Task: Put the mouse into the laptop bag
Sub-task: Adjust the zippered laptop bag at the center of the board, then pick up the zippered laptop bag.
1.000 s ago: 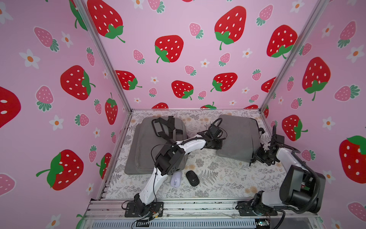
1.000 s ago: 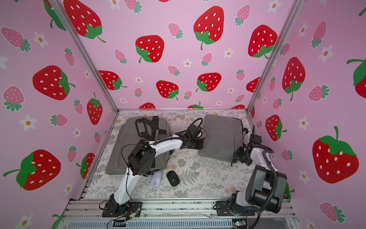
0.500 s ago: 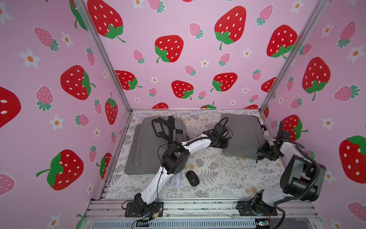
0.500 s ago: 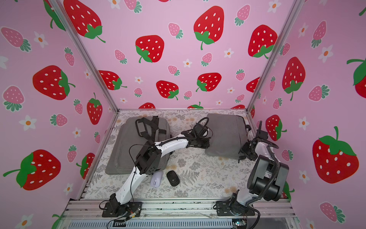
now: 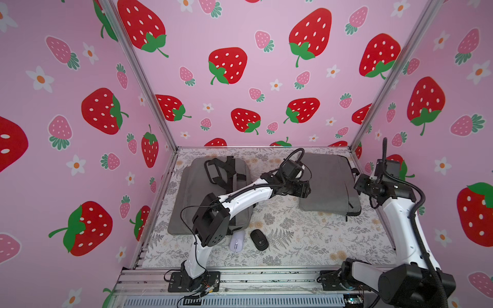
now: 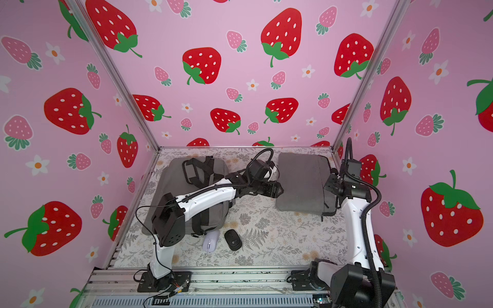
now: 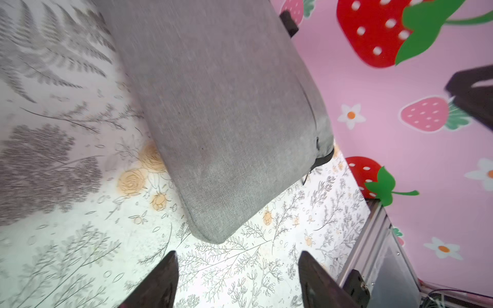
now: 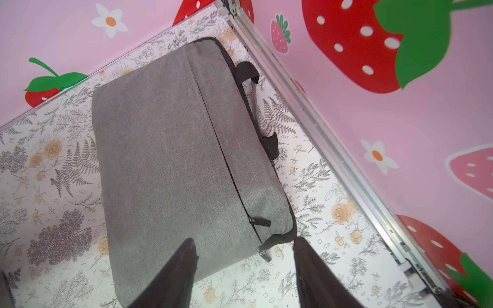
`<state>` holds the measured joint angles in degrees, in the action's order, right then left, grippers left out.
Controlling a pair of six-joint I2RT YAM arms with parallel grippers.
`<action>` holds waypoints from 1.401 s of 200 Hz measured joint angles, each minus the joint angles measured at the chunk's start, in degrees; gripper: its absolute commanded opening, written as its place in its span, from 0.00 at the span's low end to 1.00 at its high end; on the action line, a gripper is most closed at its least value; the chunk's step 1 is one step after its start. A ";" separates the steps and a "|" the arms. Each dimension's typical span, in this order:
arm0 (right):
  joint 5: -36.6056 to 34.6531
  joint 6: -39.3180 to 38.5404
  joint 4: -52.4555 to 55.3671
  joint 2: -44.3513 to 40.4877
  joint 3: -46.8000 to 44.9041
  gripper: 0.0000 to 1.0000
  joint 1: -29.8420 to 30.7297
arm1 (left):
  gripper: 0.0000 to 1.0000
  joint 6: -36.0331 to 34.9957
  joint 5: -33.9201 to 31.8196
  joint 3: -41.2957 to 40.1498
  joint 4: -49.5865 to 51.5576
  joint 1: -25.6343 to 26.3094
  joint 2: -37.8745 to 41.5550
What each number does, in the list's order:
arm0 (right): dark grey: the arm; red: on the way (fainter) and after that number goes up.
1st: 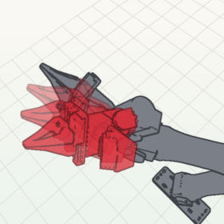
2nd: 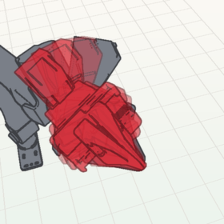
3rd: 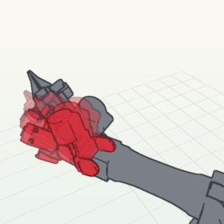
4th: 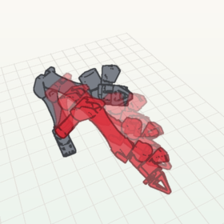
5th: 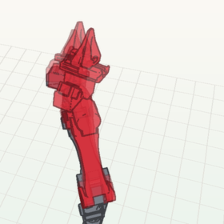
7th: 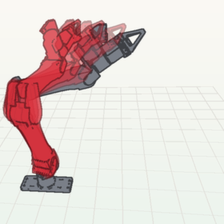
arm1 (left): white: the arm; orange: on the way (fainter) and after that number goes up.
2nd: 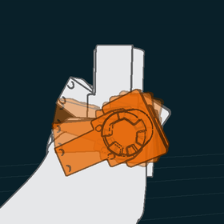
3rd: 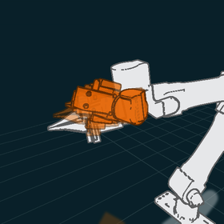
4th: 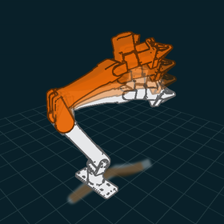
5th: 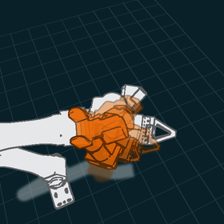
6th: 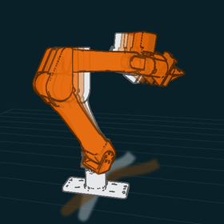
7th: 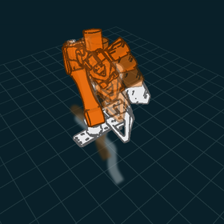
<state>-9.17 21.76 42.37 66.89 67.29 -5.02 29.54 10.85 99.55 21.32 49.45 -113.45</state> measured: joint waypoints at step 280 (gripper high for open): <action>33.70 2.93 -26.01 70.03 42.99 0.56 46.10 | 0.95 3.65 -19.30 -31.47 11.19 -54.38 19.32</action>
<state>24.53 24.69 16.36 136.92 110.28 41.08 33.19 -8.45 68.07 32.51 -4.93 -94.13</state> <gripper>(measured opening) 0.594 0.993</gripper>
